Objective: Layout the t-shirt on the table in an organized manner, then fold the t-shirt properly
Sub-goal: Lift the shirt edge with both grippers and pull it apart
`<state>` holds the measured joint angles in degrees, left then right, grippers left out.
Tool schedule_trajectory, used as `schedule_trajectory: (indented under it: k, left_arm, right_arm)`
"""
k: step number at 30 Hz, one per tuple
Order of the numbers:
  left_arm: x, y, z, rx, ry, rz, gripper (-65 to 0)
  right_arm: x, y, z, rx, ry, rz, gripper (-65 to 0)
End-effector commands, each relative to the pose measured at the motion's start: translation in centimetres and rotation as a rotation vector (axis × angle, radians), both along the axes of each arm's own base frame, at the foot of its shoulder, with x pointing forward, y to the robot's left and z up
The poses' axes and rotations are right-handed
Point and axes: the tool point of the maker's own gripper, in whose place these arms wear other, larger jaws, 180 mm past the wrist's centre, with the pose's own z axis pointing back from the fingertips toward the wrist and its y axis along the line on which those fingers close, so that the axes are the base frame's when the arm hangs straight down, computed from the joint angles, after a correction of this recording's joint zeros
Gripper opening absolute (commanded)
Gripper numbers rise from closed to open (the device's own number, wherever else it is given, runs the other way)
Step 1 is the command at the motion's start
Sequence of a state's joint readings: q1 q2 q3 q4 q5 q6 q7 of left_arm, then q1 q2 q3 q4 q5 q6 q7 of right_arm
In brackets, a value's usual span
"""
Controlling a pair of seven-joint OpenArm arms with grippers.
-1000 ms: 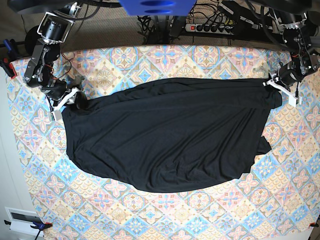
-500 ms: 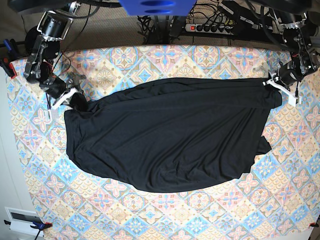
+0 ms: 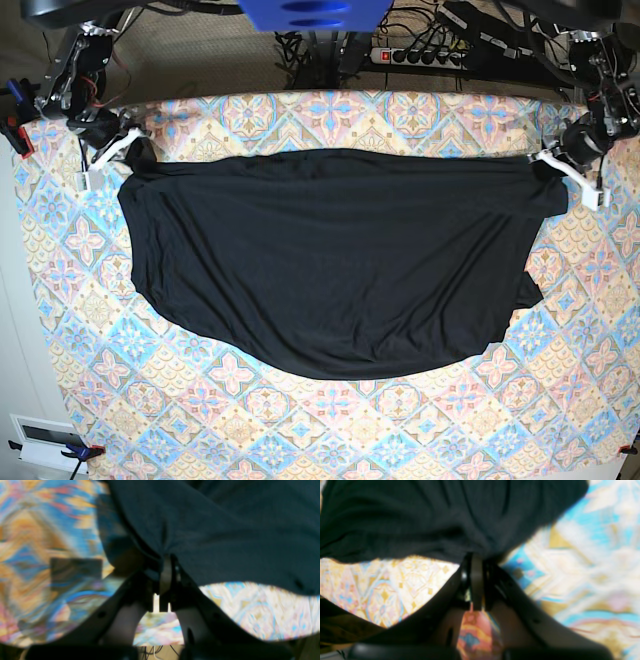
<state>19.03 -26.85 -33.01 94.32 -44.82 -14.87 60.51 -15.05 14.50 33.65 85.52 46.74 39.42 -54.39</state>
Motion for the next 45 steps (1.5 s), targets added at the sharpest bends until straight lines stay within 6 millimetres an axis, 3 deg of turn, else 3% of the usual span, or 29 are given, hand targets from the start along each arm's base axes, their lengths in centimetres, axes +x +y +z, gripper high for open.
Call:
schedule_trajectory:
  k: [1, 4, 8, 16, 21, 24, 28, 32, 38, 43, 45]
  left_arm:
    - [1.0, 1.3, 1.7, 0.035, -0.048, 0.008, -65.0]
    - [1.3, 1.8, 2.6, 0.007, -0.087, 0.039, -65.0]
    - [2.5, 2.1, 4.1, -0.022, -0.151, 0.062, -65.0]
    - [4.2, 2.1, 3.0, -0.135, -0.201, 0.175, -65.0]
    - [5.7, 1.6, 3.3, -0.170, -0.235, 0.188, -65.0]
    - [7.2, 1.3, 4.3, -0.185, -0.277, 0.191, -65.0]
    - [8.5, 1.3, 5.3, -0.192, -0.313, 0.191, -65.0]
    - [10.0, 1.4, 6.1, -0.156, -0.332, 0.187, -65.0]
    - [12.2, 1.8, 4.8, -0.186, -0.305, 0.232, -65.0]
    - [13.6, 1.8, 4.0, -0.246, -0.295, 0.260, -65.0]
    - [14.2, 1.4, 3.5, -0.251, -0.301, 0.258, -65.0]
  right_arm:
    - [1.5, -0.8, 2.5, -0.020, -0.085, 0.002, -65.0]
    - [1.6, -2.3, 3.8, -0.062, -0.099, -0.020, -65.0]
    - [1.4, -2.8, 3.8, -0.069, -0.092, -0.031, -65.0]
    - [1.4, -2.9, 3.6, -0.068, -0.088, -0.037, -65.0]
    - [4.9, -2.8, 6.0, -0.066, -0.179, -0.034, -65.0]
    - [5.8, -2.8, 6.7, -0.065, -0.204, -0.034, -65.0]
    - [5.9, -2.8, 6.6, -0.064, -0.203, -0.036, -65.0]
    - [5.2, -3.5, 4.7, -0.083, -0.137, -0.048, -65.0]
    - [4.8, -3.9, 3.5, -0.097, -0.096, -0.054, -65.0]
    - [7.7, -3.8, 5.8, -0.097, -0.173, -0.055, -65.0]
    - [7.8, -4.0, 5.8, -0.109, -0.169, -0.056, -65.0]
